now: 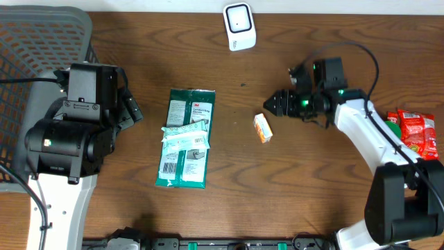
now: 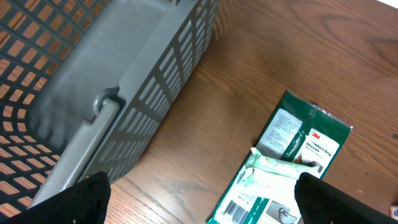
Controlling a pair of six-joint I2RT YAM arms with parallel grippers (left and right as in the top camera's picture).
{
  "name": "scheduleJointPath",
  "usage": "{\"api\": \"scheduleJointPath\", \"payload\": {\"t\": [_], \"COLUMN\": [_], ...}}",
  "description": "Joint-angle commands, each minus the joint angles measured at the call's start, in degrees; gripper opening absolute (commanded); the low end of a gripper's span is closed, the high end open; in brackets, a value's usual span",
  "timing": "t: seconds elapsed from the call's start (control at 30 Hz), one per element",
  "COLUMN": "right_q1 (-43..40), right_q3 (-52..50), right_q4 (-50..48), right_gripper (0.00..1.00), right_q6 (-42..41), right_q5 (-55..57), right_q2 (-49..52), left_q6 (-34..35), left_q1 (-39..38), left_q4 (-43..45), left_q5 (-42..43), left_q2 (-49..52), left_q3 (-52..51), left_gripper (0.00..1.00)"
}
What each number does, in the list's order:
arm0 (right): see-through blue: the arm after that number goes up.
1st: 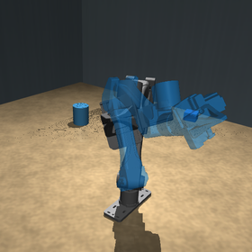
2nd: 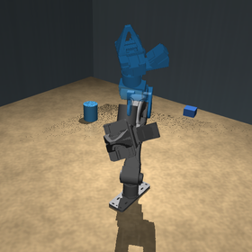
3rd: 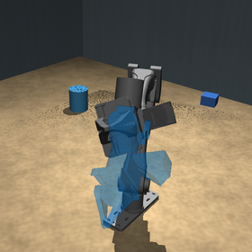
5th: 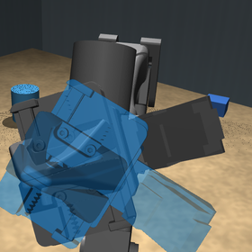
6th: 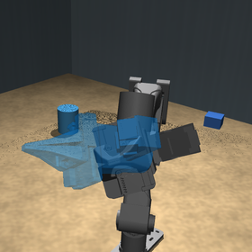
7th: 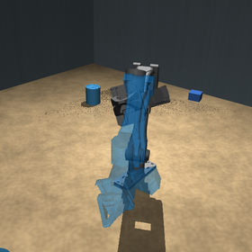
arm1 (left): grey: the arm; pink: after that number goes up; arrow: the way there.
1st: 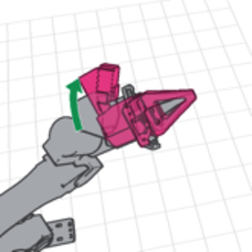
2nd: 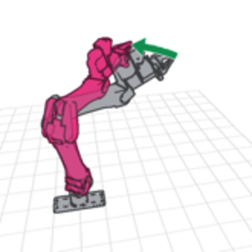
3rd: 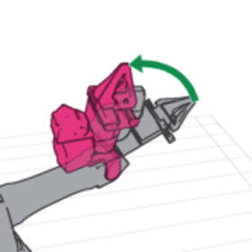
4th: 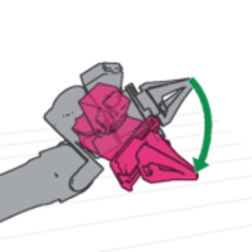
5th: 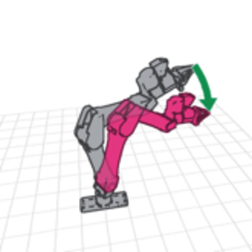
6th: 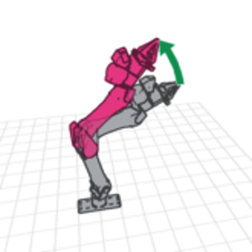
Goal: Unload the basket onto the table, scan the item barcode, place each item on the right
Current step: 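Carry the Kleenex pack left toward the scanner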
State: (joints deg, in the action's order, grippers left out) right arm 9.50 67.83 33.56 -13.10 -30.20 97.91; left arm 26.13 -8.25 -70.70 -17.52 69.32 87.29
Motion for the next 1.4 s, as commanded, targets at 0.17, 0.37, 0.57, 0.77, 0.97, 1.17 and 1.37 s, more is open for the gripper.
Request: {"api": "scheduleJointPath", "payload": {"t": [0.17,0.37,0.57,0.77,0.97,1.17,1.37], "right_q1": [12.2,18.9,19.8,19.8,19.8,19.8,19.8], "right_q3": [2.0,-1.9,-6.6,-11.0,-14.0,-14.1,-13.8], "right_q4": [8.2,7.6,1.3,-6.1,-11.3,-11.3,-11.3], "right_gripper": [0.81,0.86,0.84,0.73,0.55,0.27,0.29], "right_q6": [10.3,10.3,10.2,10.2,10.2,10.2,10.2], "right_q5": [22.7,37.6,37.8,33.6,33.6,33.8,33.8], "right_q2": [-1.1,-1.0,-1.0,-1.0,-1.0,-1.0,-1.0], "left_q6": [0.1,0.1,0.1,0.1,0.1,0.1,0.1], "left_q1": [0.3,0.3,0.3,0.3,0.3,0.3,0.3], "left_q4": [-0.2,-0.2,-0.2,-0.2,-0.2,-0.2,-0.2], "left_q5": [-1.0,-1.0,-1.0,-1.0,-1.0,-1.0,-1.0], "left_q2": [-0.1,-0.1,-0.1,-0.1,-0.1,-0.1,-0.1], "left_q3": [0.3,0.3,0.3,0.3,0.3,0.3,0.3], "left_gripper": [0.95,0.95,0.95,0.95,0.95,0.95,0.95]}}
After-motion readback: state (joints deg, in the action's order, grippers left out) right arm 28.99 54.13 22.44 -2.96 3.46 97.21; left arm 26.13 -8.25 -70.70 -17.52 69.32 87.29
